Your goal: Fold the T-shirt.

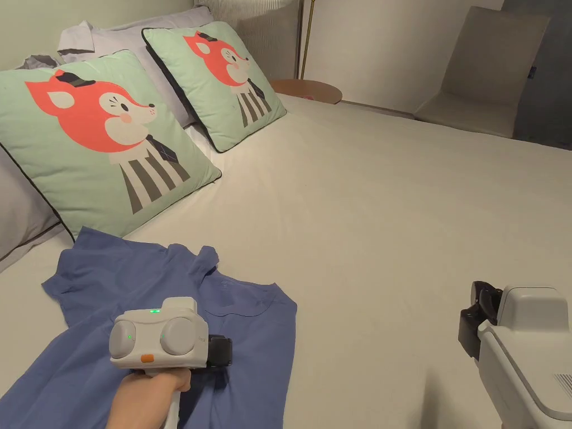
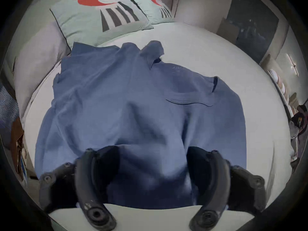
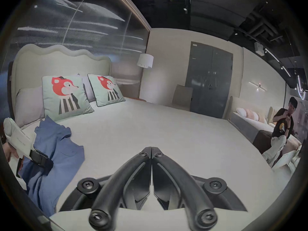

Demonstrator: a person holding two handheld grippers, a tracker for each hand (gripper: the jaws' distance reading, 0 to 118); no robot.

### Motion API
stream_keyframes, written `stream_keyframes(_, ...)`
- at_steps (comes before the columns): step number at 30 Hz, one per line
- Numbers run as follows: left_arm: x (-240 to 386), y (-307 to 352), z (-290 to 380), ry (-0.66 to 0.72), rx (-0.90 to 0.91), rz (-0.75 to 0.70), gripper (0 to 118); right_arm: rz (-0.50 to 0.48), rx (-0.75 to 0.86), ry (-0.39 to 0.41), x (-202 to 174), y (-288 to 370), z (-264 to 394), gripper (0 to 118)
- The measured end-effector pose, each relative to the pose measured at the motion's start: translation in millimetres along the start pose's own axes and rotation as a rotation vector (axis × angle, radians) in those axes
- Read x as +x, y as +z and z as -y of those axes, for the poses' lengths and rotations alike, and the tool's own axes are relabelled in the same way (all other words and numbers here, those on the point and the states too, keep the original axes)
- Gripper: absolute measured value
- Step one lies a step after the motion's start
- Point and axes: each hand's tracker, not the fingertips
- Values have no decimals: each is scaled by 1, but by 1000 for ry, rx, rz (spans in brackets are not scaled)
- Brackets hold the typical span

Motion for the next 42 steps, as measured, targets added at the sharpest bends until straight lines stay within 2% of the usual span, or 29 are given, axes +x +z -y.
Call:
stream_keyframes(2, 0, 7, 2, -23, 22, -6, 55, 1, -10, -5, 1, -2, 3, 0)
stream_keyframes(4, -3, 15, -3, -10, 41, 4, 4, -1, -13, -8, 1, 1, 3, 1)
stream_keyframes(7, -4, 32, -4, 42, 79, 33, 4, -1, -5, -10, 6, 10, 0, 0)
stream_keyframes(16, 27, 139, -23, 16, 333, 93, 4, 65, 95, -71, 55, 63, -25, 0)
stream_keyframes(19, 43, 189, -24, 21, 464, 248, 4, 110, 137, -94, 76, 90, -31, 1)
stream_keyframes(23, 91, 247, -26, -78, 600, 330, 4, 173, 181, -121, 109, 126, -33, 1)
stream_keyframes(27, 145, 283, -18, -135, 673, 526, 4, 244, 223, -152, 144, 167, -32, 0)
stream_keyframes(34, 253, 282, 26, -277, 625, 788, 4, 376, 237, -166, 198, 224, -20, 0)
stream_keyframes(39, 328, 244, 90, -426, 448, 894, 4, 463, 211, -183, 227, 255, 0, 0)
stream_keyframes(42, 361, 210, 138, -464, 298, 948, 4, 504, 194, -199, 239, 268, 13, 1)
